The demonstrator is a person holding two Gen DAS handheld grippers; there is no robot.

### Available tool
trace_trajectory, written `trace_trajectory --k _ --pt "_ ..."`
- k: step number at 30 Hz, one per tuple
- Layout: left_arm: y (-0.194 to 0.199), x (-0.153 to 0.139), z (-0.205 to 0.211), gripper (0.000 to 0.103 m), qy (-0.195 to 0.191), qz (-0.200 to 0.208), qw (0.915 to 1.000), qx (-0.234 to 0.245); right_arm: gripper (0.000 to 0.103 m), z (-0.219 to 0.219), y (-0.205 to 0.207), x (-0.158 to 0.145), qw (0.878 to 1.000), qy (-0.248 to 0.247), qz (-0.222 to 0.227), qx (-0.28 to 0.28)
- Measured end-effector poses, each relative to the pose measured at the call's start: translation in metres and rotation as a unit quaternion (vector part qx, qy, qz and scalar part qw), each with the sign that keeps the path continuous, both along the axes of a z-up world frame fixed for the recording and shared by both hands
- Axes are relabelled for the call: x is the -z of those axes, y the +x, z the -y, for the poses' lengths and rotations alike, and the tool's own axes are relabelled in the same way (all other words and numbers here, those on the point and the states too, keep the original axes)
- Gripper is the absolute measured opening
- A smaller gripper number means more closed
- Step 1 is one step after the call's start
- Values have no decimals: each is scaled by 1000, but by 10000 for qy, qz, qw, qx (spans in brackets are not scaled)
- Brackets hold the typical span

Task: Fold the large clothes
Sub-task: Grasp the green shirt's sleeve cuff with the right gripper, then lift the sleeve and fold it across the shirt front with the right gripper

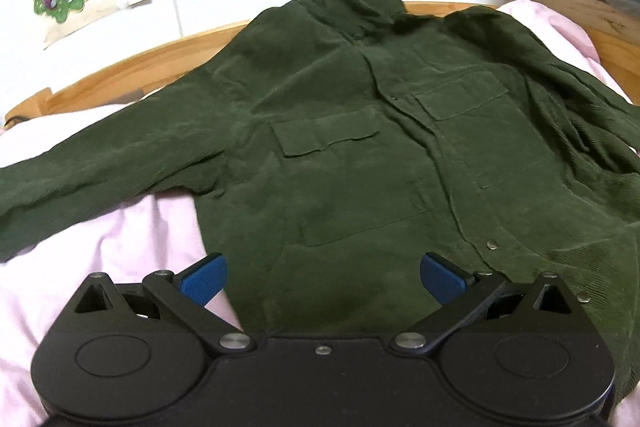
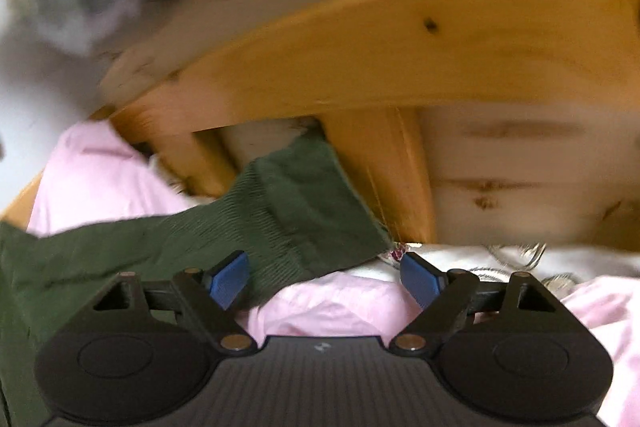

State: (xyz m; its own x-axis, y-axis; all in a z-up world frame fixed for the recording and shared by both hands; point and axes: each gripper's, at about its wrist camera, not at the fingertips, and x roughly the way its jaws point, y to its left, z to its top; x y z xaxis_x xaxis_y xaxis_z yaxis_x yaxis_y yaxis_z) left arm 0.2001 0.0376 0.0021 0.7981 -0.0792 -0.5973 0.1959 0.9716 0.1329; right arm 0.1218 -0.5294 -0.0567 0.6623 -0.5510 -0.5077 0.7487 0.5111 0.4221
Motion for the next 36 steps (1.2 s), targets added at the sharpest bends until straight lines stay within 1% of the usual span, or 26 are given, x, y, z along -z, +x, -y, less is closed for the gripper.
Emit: trace_trajectory --k 1,3,5,6,7,8,9,10,11,13,16,18,21,23,25,27,28,30,32,34,36 --pt "0 1 -1 102 -3 -43 10000 -20 87 5 2 4 9999 81 55 68" --pt "0 2 -2 102 31 -142 9999 -60 87 9 1 9 9998 59 161 114" --pt "-2 2 -2 102 91 -206 9997 -48 78 9 0 12 9994 44 264 221" --pt "-4 2 -2 102 121 -198 9997 -32 68 9 -3 14 9987 60 379 327" --pt "-5 2 -2 102 148 -180 9997 -18 55 6 -6 15 9982 81 406 435" --pt "-7 2 -2 102 183 -164 9997 -7 49 6 -8 16 9975 97 444 548" --pt "-9 2 -1 102 220 -156 9996 3 38 6 -11 18 9968 117 509 598" --pt "-9 2 0 102 246 -153 9996 4 32 6 -16 20 9962 147 591 618" --pt "-10 2 1 102 259 -157 9995 1 30 7 -20 22 9955 176 683 637" --pt "-9 2 2 102 259 -207 9994 8 15 8 -28 25 9948 172 790 619" --pt "-8 2 7 102 263 -226 9994 73 7 3 -30 22 9957 -30 819 424" --pt "-8 1 12 102 271 -171 9994 126 6 -8 -33 17 9966 -298 742 184" --pt "-7 -2 20 102 180 -119 9995 235 5 -35 -38 4 9934 -905 624 -312" --pt "-7 -3 25 102 92 -115 9995 294 5 -57 -37 -10 9849 -1492 551 -679" --pt "-5 -3 31 102 -27 -194 9991 376 5 -76 -39 -29 9712 -2041 650 -1048" --pt "-5 -3 37 102 -94 -232 9985 478 5 -93 -38 -52 9547 -2536 768 -1352" --pt "-5 -3 40 102 -110 -212 9983 525 4 -102 -38 -67 9446 -2798 862 -1485" --pt "-7 -6 43 102 -139 -145 9980 592 4 -118 -36 -97 9265 -3154 1086 -1742" --pt "-8 -8 42 102 -213 -76 9977 638 4 -142 -33 -130 9049 -3471 1347 -2062" --pt "-9 -10 38 102 -299 -25 9975 645 4 -172 -24 -159 8755 -3787 1665 -2496" --pt "-9 -11 33 102 -352 -4 9973 637 4 -207 -14 -179 8437 -3972 1991 -3012"
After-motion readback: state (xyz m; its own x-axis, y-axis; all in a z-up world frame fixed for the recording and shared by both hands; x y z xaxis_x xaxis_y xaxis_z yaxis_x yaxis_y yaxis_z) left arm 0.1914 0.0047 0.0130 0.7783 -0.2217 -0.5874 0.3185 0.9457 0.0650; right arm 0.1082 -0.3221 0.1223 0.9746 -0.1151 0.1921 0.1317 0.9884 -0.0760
